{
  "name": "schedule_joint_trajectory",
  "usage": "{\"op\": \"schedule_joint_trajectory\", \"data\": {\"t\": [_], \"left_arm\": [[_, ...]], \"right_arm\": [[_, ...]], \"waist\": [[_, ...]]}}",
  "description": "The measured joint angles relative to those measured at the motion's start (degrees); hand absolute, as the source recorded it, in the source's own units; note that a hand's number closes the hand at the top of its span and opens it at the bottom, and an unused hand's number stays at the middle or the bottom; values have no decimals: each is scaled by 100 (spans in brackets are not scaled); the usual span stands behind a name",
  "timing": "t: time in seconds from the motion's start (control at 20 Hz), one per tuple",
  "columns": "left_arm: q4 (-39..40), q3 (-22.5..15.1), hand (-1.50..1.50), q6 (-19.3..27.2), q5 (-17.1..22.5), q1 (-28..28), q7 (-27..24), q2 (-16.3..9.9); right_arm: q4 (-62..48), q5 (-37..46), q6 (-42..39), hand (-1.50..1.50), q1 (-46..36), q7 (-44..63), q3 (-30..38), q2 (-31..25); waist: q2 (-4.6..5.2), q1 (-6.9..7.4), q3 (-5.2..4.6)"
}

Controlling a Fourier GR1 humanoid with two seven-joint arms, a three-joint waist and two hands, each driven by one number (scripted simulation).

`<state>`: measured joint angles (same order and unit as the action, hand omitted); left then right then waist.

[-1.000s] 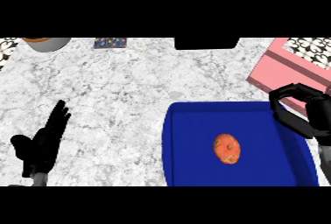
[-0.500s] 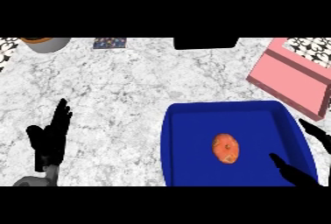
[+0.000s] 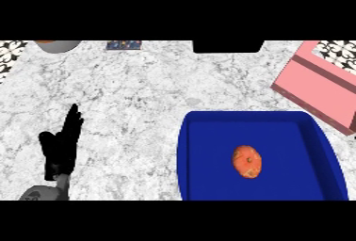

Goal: Pick the squash from the tray and place it in the cardboard box

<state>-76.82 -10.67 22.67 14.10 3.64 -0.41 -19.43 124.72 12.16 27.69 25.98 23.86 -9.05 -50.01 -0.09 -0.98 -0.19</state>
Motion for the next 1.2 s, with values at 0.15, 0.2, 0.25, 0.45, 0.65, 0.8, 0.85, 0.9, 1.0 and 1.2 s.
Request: {"op": "schedule_joint_trajectory", "data": {"t": [0.15, 0.2, 0.25, 0.45, 0.65, 0.8, 0.85, 0.9, 1.0, 1.2], "left_arm": [[90, 48, 0, -103, -2, 60, -26, -7], [127, 77, 0, -159, 6, 68, -33, -18], [230, 96, 0, -174, -9, 136, -70, 26], [299, 117, 0, -194, -75, 268, -51, 112], [238, 114, 0, -230, -132, 264, 46, 142], [289, 157, 0, -220, -200, 269, -24, 201], [318, 154, 0, -232, -224, 271, -37, 233], [351, 183, 0, -260, -232, 292, -43, 226], [306, 239, 0, -279, -249, 299, -7, 214], [318, 271, 0, -298, -324, 262, 2, 290]], "right_arm": [[486, 200, -413, -150, -144, 943, -105, -259], [582, 273, -540, -150, -253, 1224, -179, -273], [643, 283, -687, -150, -363, 1451, -240, -283], [904, 476, -1232, -150, -873, 2486, -609, -280], [820, 676, -1724, -150, -1545, 3343, -1094, -42], [630, 814, -1972, -150, -1913, 3622, -1442, 256], [571, 837, -2052, -150, -2049, 3699, -1517, 371], [506, 898, -2113, -150, -2188, 3783, -1624, 513], [293, 1056, -2179, -150, -2316, 3819, -1813, 793], [114, 1190, -2386, -150, -2648, 3994, -1897, 1225]], "waist": [[10, 59, 1], [12, 77, 2], [16, 85, 3], [21, 132, 5], [25, 182, 8], [23, 175, 9], [22, 170, 11], [22, 168, 11], [18, 158, 12], [14, 138, 14]]}}
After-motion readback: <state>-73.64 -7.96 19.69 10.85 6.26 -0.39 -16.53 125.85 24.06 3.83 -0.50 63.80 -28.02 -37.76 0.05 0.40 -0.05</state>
